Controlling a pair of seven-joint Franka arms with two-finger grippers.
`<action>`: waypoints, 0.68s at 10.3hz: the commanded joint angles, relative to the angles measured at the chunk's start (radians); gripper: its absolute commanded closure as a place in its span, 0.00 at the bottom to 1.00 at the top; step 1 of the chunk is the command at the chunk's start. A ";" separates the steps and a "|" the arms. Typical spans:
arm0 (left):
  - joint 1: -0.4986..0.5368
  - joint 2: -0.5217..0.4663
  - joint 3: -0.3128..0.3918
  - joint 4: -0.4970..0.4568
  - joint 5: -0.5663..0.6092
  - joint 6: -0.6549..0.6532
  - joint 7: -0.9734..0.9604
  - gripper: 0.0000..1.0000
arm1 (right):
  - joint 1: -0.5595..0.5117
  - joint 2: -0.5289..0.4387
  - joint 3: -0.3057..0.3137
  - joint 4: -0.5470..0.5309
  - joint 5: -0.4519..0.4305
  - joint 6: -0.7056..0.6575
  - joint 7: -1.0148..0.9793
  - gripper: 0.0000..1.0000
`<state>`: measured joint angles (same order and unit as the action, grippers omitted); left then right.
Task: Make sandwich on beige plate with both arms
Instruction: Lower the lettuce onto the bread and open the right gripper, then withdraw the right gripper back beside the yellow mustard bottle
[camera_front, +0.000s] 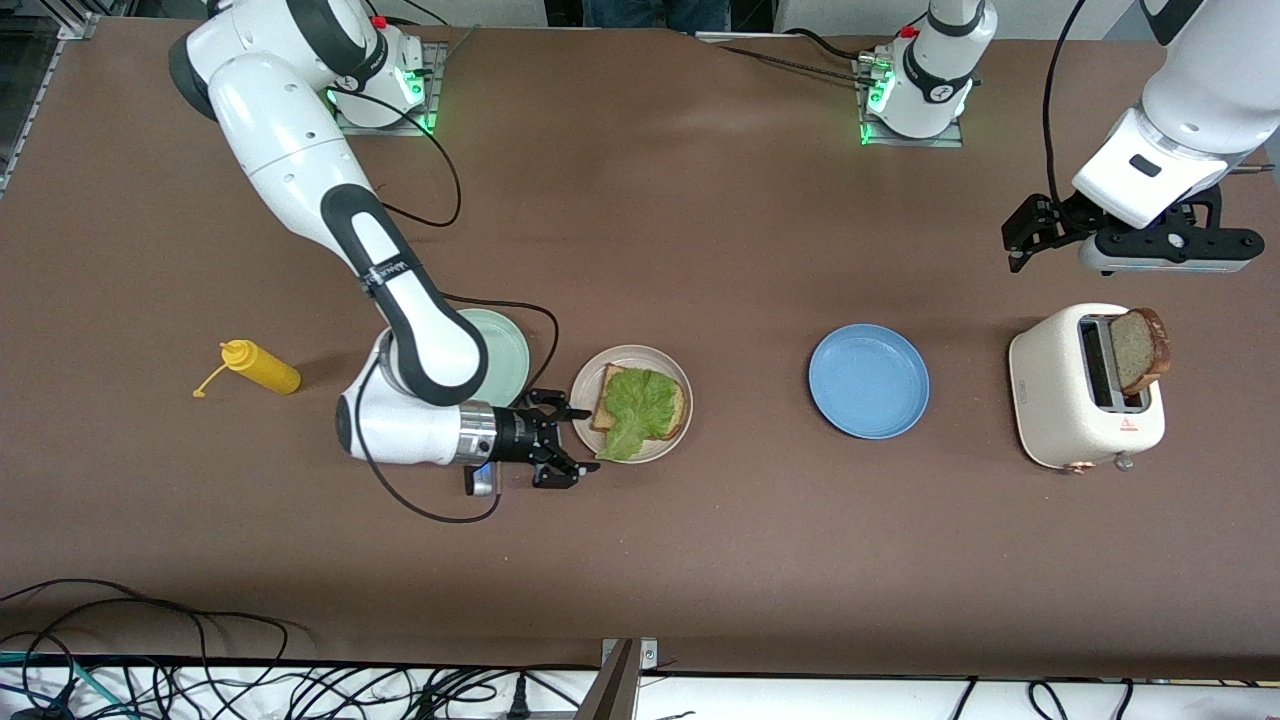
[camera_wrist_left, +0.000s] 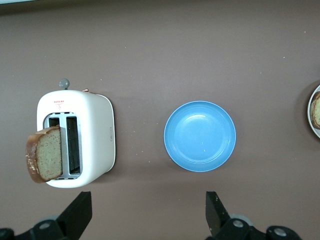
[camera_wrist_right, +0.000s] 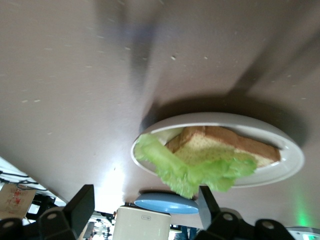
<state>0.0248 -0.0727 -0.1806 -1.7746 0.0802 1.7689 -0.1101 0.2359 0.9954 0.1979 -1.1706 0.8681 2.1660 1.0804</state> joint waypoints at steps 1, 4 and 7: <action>0.006 -0.012 0.003 0.003 -0.019 -0.009 0.024 0.00 | -0.091 -0.136 -0.066 -0.009 -0.035 -0.259 -0.006 0.00; 0.006 -0.013 0.003 0.003 -0.019 -0.020 0.026 0.00 | -0.258 -0.259 -0.071 -0.008 -0.203 -0.579 -0.170 0.00; 0.004 -0.012 0.003 0.014 -0.017 -0.005 0.023 0.00 | -0.374 -0.343 -0.072 -0.008 -0.425 -0.783 -0.524 0.00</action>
<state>0.0253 -0.0774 -0.1797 -1.7722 0.0802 1.7665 -0.1101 -0.1086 0.7065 0.1159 -1.1482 0.5444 1.4342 0.7128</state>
